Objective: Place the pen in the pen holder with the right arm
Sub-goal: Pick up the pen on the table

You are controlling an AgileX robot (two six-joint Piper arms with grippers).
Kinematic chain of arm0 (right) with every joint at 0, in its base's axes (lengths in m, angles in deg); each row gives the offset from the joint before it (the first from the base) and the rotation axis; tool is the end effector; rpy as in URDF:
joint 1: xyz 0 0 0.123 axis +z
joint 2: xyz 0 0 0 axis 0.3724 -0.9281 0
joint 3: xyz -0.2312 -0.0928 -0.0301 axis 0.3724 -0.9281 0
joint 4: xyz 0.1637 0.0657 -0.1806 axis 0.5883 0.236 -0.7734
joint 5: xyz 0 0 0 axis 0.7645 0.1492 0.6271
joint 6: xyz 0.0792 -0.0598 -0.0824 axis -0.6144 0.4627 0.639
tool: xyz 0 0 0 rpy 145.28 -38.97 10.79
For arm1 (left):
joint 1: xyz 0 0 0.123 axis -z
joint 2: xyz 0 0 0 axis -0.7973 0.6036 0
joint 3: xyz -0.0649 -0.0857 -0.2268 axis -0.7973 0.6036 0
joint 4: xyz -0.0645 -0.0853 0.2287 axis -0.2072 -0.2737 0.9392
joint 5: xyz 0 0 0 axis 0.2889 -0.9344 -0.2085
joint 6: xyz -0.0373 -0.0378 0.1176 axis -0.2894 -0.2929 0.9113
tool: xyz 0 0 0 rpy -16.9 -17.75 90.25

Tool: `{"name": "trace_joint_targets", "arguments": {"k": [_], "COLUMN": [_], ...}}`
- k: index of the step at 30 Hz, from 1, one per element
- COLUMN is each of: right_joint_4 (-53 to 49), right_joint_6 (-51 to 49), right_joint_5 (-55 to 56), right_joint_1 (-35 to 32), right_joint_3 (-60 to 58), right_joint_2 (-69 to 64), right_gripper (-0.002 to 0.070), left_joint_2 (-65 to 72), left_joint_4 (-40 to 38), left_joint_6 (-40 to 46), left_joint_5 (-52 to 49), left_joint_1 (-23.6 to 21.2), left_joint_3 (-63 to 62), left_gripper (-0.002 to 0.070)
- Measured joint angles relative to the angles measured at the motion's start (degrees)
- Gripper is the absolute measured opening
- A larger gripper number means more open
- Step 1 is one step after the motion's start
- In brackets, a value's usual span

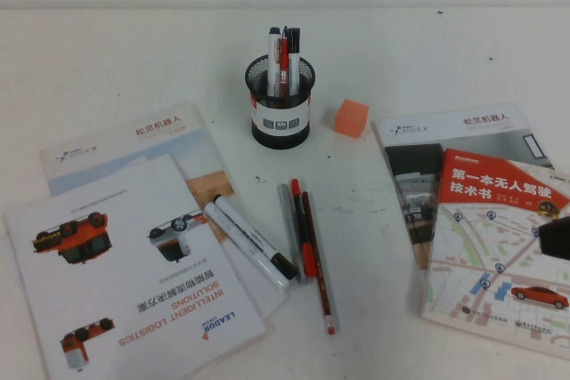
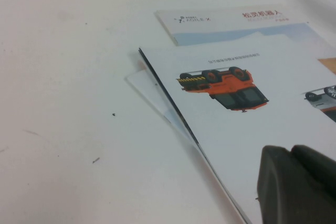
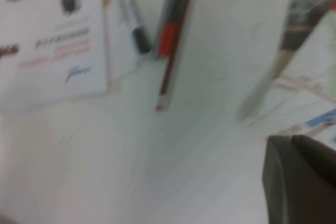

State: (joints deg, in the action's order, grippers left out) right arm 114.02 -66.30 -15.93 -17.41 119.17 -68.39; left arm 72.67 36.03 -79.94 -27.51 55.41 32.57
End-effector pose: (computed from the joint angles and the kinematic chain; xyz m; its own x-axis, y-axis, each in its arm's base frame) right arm 0.1957 0.0739 0.2741 -0.7656 -0.1325 -0.6295 -0.4049 0.8597 0.3114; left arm 0.1231 -0.0067 0.1621 -0.3061 -0.1350 -0.9424 0.0077 0.9895 -0.1442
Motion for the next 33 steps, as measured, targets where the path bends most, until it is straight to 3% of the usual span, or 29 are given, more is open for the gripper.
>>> {"name": "trace_joint_targets", "arguments": {"k": [3, 11, 15, 33], "right_joint_4": [-1.9, -25.96, -28.38, -23.72], "right_joint_6": [-1.88, -18.0, -18.77, -23.46], "right_joint_5": [-2.33, -8.79, -12.0, -12.41], "right_joint_1": [5.42, 24.85, 29.91, 32.09], "right_joint_3": [4.65, 17.16, 25.25, 47.85], "right_joint_2": [-6.45, -24.22, -32.4, -61.04], "right_gripper": [-0.002, -0.002, -0.002, -0.002], "left_joint_2": [0.0, 0.0, 0.0, 0.0], "left_joint_4": [0.0, 0.0, 0.0, 0.0], "left_joint_6": [0.0, 0.0, 0.0, 0.0], "left_joint_5": [0.0, 0.0, 0.0, 0.0], "left_joint_1": [0.0, 0.0, 0.0, 0.0], "left_joint_3": [0.0, 0.0, 0.0, 0.0], "left_gripper": [-0.0002, -0.0002, -0.0002, -0.0002]}}
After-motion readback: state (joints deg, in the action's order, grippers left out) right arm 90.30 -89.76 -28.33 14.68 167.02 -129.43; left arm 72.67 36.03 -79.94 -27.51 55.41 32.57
